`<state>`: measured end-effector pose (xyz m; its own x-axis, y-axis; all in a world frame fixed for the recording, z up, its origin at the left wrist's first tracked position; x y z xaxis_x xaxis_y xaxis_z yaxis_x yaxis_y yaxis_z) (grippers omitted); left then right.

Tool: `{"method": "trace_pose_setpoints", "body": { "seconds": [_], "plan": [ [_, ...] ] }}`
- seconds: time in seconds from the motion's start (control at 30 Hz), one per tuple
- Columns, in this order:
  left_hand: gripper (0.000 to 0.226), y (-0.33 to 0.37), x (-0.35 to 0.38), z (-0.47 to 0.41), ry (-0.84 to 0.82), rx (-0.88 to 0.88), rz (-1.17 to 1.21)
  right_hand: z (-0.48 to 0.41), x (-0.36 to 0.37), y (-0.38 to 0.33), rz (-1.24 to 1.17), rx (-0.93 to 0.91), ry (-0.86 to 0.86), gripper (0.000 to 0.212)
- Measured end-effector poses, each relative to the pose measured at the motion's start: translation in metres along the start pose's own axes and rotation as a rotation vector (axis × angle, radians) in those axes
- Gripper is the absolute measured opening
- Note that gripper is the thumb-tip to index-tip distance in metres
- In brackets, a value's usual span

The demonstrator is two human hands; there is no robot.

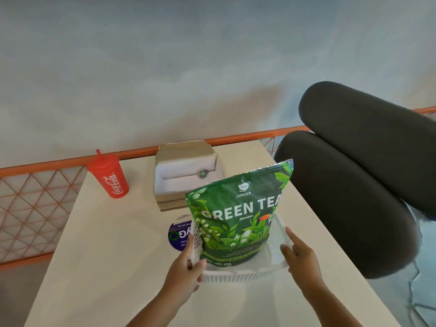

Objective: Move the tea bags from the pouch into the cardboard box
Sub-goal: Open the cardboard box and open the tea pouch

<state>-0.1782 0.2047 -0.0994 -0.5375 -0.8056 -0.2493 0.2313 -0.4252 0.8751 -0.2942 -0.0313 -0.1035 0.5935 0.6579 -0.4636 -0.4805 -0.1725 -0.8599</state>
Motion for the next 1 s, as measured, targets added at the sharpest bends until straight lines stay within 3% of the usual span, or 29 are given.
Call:
{"method": "trace_pose_setpoints", "body": {
  "seconds": [0.43,0.57,0.67,0.77,0.9,1.0],
  "plan": [
    [0.057,-0.038,-0.071,0.042,0.108,-0.031,0.029,0.038,0.063,-0.013,-0.086,-0.057,-0.120,0.043],
    [0.059,-0.047,-0.091,0.046,0.175,0.017,-0.210,0.043,0.076,-0.017,-0.042,-0.088,-0.144,0.046],
    [0.057,-0.037,-0.102,0.042,0.318,0.111,-0.397,0.043,0.083,-0.018,-0.017,-0.084,-0.133,0.048],
    [0.051,-0.007,-0.105,0.041,0.335,0.232,-0.235,0.042,0.087,-0.018,0.013,-0.085,-0.117,0.051],
    [0.053,0.035,-0.100,0.043,0.108,0.344,0.223,0.041,0.088,-0.019,0.035,-0.094,-0.091,0.054],
    [0.021,0.057,-0.101,0.042,0.209,0.400,0.334,0.042,0.089,-0.022,0.053,-0.105,-0.075,0.055]
  ]
}}
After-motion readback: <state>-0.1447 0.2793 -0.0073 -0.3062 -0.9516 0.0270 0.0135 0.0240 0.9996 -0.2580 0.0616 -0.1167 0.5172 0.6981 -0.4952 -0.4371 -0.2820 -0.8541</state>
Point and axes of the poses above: each hand's wrist, its own z-axis away from the middle knuckle, its own x-axis out of the palm, y = z × x, the point moved 2 cm from there along -z, towards the middle knuckle
